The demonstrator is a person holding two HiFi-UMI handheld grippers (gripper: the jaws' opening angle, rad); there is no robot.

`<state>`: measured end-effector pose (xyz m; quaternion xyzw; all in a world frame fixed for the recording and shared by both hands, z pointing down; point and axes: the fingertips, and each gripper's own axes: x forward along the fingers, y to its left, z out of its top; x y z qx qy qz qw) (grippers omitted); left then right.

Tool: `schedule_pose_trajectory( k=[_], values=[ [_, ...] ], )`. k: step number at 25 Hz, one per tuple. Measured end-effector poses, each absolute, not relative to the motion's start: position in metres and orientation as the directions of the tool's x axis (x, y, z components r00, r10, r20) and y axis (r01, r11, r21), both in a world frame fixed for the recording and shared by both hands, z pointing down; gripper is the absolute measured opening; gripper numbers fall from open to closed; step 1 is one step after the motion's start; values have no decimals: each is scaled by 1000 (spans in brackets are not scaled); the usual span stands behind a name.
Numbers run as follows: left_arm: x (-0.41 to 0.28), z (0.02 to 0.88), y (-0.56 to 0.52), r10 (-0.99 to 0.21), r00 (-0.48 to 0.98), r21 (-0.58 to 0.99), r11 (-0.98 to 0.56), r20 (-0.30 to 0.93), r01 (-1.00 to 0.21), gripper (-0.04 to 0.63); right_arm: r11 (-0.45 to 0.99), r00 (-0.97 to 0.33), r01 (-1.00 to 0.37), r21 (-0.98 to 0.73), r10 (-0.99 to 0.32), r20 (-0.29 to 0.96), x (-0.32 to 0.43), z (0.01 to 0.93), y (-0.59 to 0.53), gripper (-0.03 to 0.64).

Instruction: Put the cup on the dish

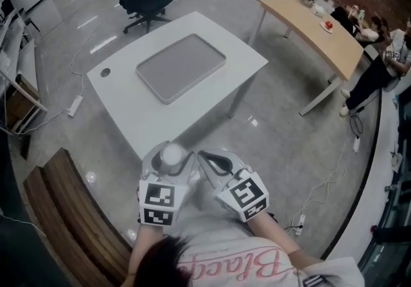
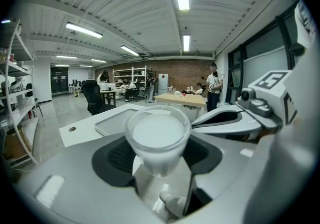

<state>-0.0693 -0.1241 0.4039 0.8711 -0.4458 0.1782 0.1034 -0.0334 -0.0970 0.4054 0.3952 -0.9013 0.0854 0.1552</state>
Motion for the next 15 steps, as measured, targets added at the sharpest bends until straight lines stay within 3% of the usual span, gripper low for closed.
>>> schedule_pose_trajectory(
  k=[15],
  values=[
    [-52, 421, -248, -761, 494, -29, -555, 422, -831, 262, 695, -673, -715, -84, -651, 351, -17, 416, -222, 2]
  ],
)
